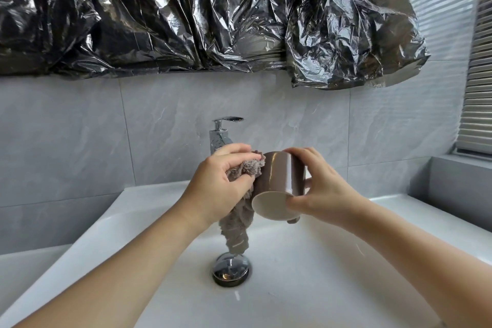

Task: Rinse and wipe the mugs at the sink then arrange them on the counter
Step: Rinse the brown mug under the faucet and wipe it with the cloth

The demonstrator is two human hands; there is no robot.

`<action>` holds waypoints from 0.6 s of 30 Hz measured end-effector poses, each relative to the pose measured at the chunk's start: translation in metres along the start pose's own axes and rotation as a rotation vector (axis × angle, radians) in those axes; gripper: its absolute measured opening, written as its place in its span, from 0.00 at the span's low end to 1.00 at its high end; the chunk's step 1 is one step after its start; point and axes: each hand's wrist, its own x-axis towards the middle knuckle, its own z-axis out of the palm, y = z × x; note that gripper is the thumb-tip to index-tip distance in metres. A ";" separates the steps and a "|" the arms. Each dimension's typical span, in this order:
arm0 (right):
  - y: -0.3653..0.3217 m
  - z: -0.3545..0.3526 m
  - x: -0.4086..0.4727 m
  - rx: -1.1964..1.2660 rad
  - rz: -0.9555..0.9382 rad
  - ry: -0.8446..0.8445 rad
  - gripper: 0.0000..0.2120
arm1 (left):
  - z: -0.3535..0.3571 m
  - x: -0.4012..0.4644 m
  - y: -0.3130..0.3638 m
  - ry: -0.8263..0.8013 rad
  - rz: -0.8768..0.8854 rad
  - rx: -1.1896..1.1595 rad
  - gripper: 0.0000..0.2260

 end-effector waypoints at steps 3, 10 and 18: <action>-0.004 0.001 -0.003 -0.016 -0.027 -0.052 0.38 | 0.005 0.002 -0.001 0.070 -0.004 0.024 0.16; -0.002 -0.004 -0.003 -0.061 0.004 0.002 0.40 | 0.002 -0.004 0.017 -0.124 0.162 -0.053 0.08; -0.003 0.001 -0.005 -0.068 0.026 -0.073 0.41 | 0.003 0.002 0.008 -0.029 0.187 0.059 0.08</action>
